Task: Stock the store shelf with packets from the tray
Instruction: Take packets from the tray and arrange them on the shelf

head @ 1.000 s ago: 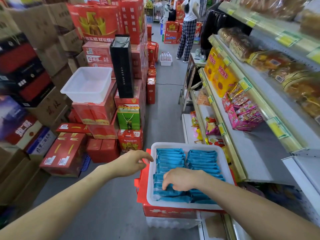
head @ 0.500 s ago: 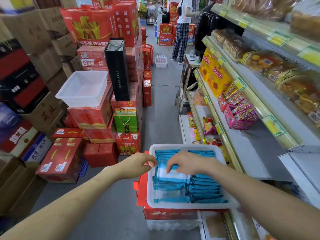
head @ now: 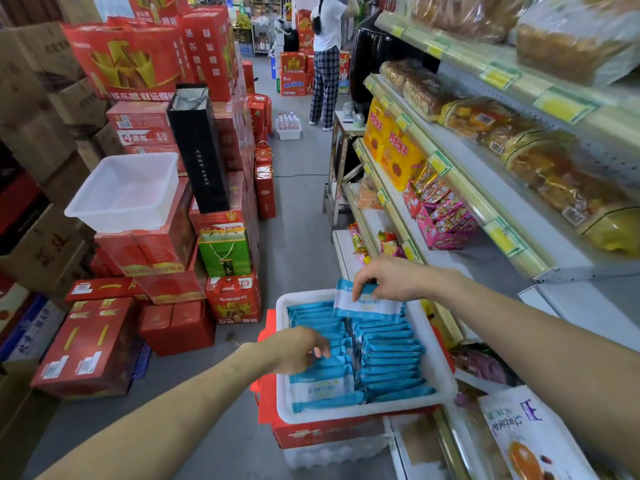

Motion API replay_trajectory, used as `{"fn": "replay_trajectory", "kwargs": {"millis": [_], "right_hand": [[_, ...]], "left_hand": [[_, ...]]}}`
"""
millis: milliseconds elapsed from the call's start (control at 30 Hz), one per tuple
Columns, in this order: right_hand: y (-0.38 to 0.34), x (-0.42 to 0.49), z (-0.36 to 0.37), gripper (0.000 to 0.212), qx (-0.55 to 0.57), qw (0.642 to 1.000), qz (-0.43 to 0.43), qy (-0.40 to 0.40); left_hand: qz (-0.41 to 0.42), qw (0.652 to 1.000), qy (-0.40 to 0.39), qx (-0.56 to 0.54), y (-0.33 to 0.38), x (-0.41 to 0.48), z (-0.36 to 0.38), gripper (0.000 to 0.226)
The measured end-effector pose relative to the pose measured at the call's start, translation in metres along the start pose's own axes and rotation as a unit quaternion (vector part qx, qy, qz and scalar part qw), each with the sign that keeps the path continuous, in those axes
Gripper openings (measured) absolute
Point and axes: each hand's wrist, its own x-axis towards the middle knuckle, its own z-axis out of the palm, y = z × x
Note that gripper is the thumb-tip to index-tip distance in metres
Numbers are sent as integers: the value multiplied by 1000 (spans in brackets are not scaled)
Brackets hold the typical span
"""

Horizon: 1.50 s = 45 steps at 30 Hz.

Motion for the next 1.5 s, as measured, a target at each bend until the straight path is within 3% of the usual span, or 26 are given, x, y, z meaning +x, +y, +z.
{"fn": "replay_trajectory", "kwargs": {"millis": [233, 400, 1000, 1500], "right_hand": [[2, -12, 0, 50, 14, 1000, 21, 0], [1, -16, 1, 43, 20, 1000, 22, 6], [0, -20, 4, 35, 24, 999, 38, 4], [7, -24, 5, 34, 48, 998, 33, 12]], "left_hand": [[15, 998, -31, 50, 4, 6, 12, 38], [26, 997, -36, 66, 3, 4, 15, 39], [53, 994, -89, 13, 15, 7, 25, 50], [115, 984, -119, 60, 20, 7, 26, 39]]}}
